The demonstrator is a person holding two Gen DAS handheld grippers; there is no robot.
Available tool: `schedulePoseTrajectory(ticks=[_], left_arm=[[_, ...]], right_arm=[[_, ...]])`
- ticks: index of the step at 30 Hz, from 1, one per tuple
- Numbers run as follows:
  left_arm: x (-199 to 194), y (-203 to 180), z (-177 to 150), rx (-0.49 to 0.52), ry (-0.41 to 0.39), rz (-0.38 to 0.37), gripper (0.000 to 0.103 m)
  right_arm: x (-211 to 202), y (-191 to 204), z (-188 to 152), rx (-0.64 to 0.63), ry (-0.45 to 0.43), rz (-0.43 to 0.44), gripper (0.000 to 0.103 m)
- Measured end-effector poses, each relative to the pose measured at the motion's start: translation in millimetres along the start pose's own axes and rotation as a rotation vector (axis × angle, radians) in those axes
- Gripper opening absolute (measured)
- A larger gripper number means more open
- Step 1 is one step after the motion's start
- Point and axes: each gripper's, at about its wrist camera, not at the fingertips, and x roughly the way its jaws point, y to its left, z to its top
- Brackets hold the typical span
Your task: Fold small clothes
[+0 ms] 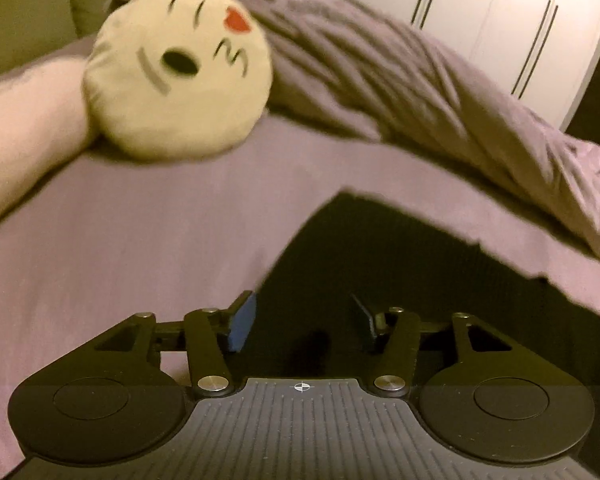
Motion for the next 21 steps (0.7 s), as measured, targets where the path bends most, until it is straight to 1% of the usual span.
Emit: schedulePoseTrajectory(ticks=[1, 3, 4, 6, 7, 8, 9, 11, 12, 13, 15, 16, 18, 21], left_arm=[[-0.8, 5.2, -8.3, -0.003, 0.021, 0.005, 0.06], [-1.4, 14.8, -24.7, -0.027, 0.064, 0.008, 0.06], [-3.2, 18.8, -31.3, -0.04, 0.077, 0.006, 0.061], [-10.6, 24.2, -42.8, -0.071, 0.066, 0.008, 0.062], [-15.3, 26.0, -47.7, -0.093, 0.063, 0.004, 0.062], [-20.2, 27.4, -51.5, -0.119, 0.059, -0.003, 0.062], [-25.7, 28.3, -55.3, -0.145, 0.051, -0.015, 0.062], [-35.3, 24.1, -62.9, -0.162, 0.047, -0.027, 0.065], [-40.2, 19.4, -66.9, -0.157, 0.044, -0.025, 0.068], [-45.8, 14.4, -71.3, -0.144, 0.038, -0.022, 0.072], [-56.4, 3.6, -77.8, -0.114, 0.015, -0.012, 0.076], [-60.4, -1.1, -80.2, -0.105, 0.012, -0.02, 0.077], [-64.4, -6.8, -85.6, -0.129, 0.033, -0.081, 0.078], [-68.9, -15.4, -95.1, -0.165, 0.05, -0.126, 0.078]], right_arm=[[-7.9, -4.8, -8.6, 0.032, 0.007, 0.0, 0.038], [-22.1, -17.0, -20.2, 0.111, 0.014, -0.002, 0.045], [-27.3, -24.0, -23.9, 0.16, 0.016, 0.006, 0.046], [-34.3, -33.9, -29.3, 0.265, 0.024, 0.023, 0.048], [-36.0, -36.6, -30.1, 0.292, 0.029, 0.034, 0.048], [-36.7, -36.1, -31.0, 0.3, 0.038, 0.052, 0.048], [-36.6, -32.7, -31.9, 0.284, 0.053, 0.062, 0.054], [-34.5, -21.8, -32.6, 0.2, 0.063, 0.028, 0.063], [-34.7, -18.5, -33.5, 0.176, 0.063, 0.009, 0.063], [-35.1, -17.9, -35.2, 0.18, 0.061, 0.008, 0.064], [-33.7, -23.6, -39.4, 0.253, 0.074, 0.033, 0.065], [-34.0, -26.7, -41.7, 0.278, 0.078, 0.033, 0.065], [-37.3, -30.6, -44.6, 0.309, 0.084, 0.02, 0.065], [-45.0, -41.5, -51.8, 0.405, 0.089, 0.058, 0.065]])
